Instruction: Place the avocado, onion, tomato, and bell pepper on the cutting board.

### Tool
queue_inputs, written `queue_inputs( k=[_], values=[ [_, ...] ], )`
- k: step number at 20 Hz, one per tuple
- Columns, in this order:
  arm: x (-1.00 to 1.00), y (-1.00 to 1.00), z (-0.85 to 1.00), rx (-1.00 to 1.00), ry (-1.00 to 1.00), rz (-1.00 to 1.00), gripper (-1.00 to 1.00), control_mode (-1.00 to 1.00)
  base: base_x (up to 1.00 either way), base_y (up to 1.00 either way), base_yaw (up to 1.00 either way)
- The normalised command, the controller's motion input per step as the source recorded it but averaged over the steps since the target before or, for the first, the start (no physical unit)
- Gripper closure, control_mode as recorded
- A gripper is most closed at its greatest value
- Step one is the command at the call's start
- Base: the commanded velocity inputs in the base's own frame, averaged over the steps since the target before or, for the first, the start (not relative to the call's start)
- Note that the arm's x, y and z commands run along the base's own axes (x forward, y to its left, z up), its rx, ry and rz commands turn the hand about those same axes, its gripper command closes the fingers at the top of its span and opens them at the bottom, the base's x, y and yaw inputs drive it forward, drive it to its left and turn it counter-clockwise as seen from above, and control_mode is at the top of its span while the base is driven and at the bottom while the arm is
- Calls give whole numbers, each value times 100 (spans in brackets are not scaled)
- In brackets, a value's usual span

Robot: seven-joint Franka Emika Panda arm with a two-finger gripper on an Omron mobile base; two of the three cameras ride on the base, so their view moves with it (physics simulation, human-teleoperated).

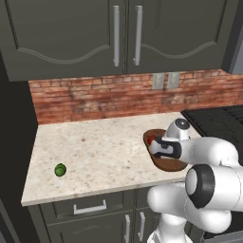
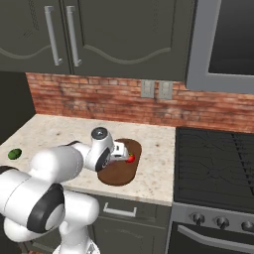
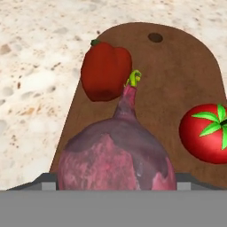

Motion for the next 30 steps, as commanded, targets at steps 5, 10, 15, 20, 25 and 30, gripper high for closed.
queue_inputs(
  k=[5,10,15,20,25,30],
  values=[
    [9,7,-24,0,1,0,-100,-100,0,0,0],
    [5,2,-15,0,0,0,-100,-100,0,0,0],
    [0,0,0,0,0,0,-100,-100,0,0,0],
    [-1,0,0,0,0,0,-100,-100,0,0,0],
    [0,0,13,0,0,0,-100,-100,0,0,0],
    [0,0,25,0,0,0,-100,-100,0,0,0]
  ],
)
